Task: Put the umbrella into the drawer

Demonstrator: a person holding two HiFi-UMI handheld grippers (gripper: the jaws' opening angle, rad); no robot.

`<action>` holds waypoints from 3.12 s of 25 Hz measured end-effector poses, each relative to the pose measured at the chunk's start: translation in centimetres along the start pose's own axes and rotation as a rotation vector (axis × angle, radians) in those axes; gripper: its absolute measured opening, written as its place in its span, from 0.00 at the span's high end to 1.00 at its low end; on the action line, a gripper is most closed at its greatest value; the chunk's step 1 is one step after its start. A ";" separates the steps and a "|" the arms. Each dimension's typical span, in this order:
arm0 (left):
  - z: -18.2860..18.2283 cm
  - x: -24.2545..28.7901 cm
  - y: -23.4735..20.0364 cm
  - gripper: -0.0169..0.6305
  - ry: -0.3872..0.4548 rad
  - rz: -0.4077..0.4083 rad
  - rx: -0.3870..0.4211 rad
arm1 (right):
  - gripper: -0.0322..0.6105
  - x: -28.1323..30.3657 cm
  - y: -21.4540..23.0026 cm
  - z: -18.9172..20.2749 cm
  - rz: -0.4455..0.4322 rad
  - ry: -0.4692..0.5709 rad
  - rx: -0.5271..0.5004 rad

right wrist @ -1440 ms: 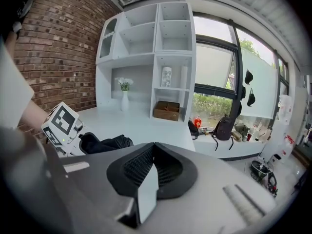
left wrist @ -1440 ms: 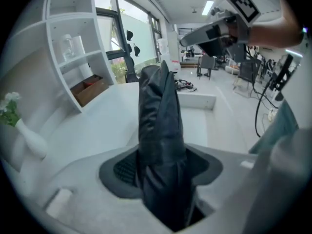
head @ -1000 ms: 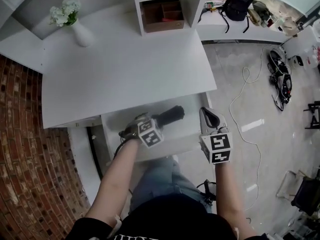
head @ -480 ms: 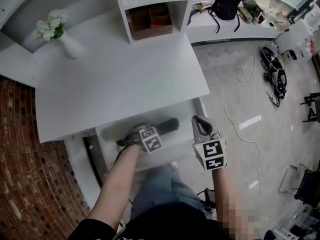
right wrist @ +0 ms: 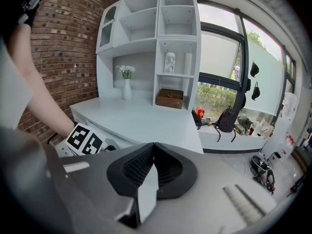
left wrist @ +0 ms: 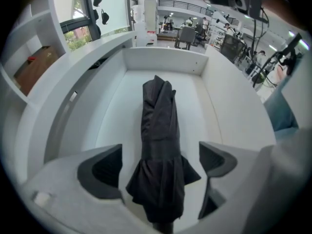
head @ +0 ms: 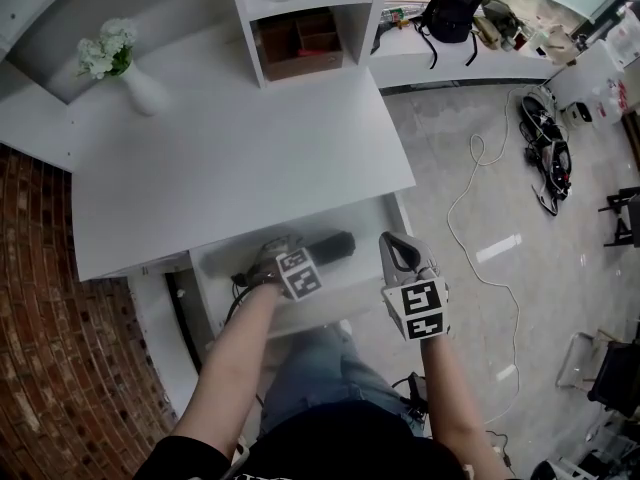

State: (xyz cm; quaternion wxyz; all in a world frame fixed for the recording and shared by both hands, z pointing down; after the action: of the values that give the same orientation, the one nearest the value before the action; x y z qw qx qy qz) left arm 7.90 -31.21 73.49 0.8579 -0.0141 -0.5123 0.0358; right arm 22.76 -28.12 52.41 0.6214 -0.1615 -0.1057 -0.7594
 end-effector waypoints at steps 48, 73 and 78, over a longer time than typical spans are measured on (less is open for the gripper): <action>-1.7 -41.3 9.5 0.32 1.034 -0.986 -0.475 | 0.95 -11.8 -3.4 -11.2 -0.097 0.414 -0.070; -5.0 -50.8 9.2 0.98 1.200 -1.227 -0.119 | 0.95 -15.1 -5.8 -21.3 -0.027 0.680 -0.236; -6.4 -51.1 8.9 0.98 1.208 -1.215 -0.053 | 0.95 -15.2 -5.7 -21.9 -0.007 0.697 -0.234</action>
State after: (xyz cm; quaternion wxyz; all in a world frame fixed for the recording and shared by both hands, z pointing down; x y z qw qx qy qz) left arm -11.05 -26.16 25.07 0.8533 0.2263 0.1131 -0.4559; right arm 17.40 -21.03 26.59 0.5950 0.0375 0.1995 -0.7777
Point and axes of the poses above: the fingertips, and each gripper's own axes: x forward along the fingers, y to its right, z out of its underside, the point moved 4 cm from there along -x, backward along the fingers, and after that the axes turned 13 degrees about y, right-handed, at the moved point
